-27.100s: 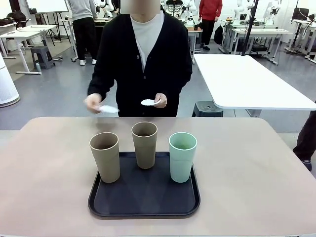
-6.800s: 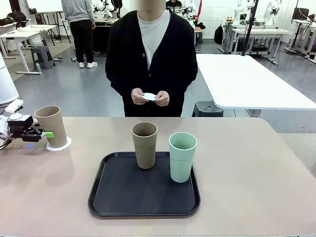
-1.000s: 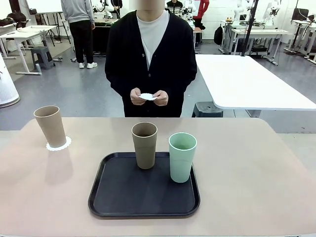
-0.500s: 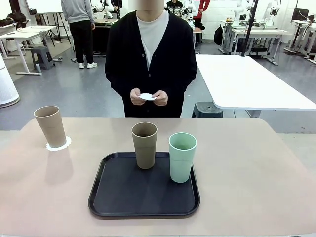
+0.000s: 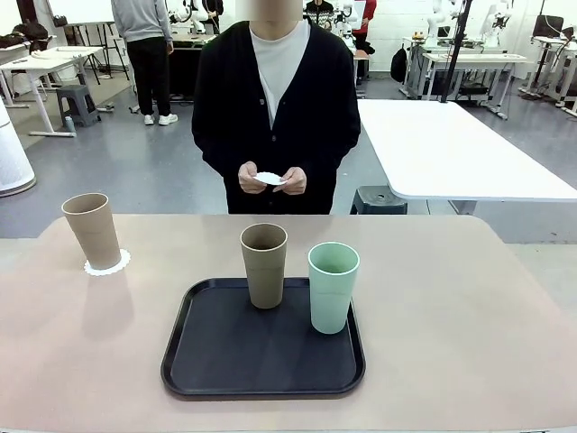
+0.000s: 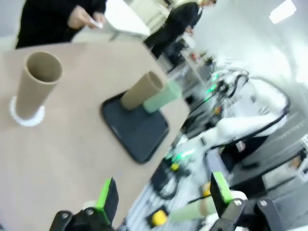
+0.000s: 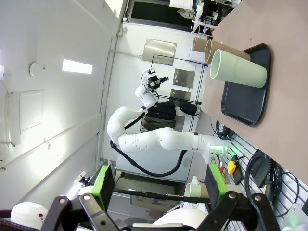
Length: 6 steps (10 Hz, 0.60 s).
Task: Place coasters on the table and set cups on them.
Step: Take one Reusable plastic cup from the Flat Tray and place it on a coaster set by the human.
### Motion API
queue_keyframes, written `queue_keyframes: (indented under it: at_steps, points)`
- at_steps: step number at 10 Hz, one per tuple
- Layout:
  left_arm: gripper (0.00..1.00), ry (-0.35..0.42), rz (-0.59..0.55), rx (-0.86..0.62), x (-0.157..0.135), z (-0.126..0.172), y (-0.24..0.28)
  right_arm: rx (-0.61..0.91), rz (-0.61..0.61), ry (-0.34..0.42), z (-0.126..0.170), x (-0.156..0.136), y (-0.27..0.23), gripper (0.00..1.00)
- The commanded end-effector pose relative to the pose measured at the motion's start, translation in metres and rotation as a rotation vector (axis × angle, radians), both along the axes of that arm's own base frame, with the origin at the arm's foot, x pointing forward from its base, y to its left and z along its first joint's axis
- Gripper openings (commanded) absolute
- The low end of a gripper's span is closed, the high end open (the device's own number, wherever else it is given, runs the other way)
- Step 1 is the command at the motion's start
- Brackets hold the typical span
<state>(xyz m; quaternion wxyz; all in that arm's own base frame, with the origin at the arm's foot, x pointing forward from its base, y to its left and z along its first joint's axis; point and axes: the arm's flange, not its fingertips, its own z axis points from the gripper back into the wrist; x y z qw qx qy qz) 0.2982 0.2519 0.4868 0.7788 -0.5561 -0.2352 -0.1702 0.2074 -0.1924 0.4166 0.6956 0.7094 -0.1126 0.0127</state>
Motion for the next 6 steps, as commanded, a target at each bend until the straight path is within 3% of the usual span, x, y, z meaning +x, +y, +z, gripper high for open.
queue_keyframes:
  at_steps: [1, 3, 6]
  points:
    - [1.0, 0.051, -0.017, -0.089, 0.012, -0.011, 0.039, 0.005, -0.002, -0.007, 0.0, 0.0, -0.001, 1.0]
    - [1.0, 0.112, -0.005, -0.071, 0.015, -0.027, 0.065, 0.005, -0.002, -0.007, 0.0, 0.0, -0.001, 1.0]
    - [1.0, 0.127, 0.008, -0.012, 0.022, -0.031, 0.073, 0.005, -0.002, -0.007, 0.0, 0.0, -0.001, 1.0]
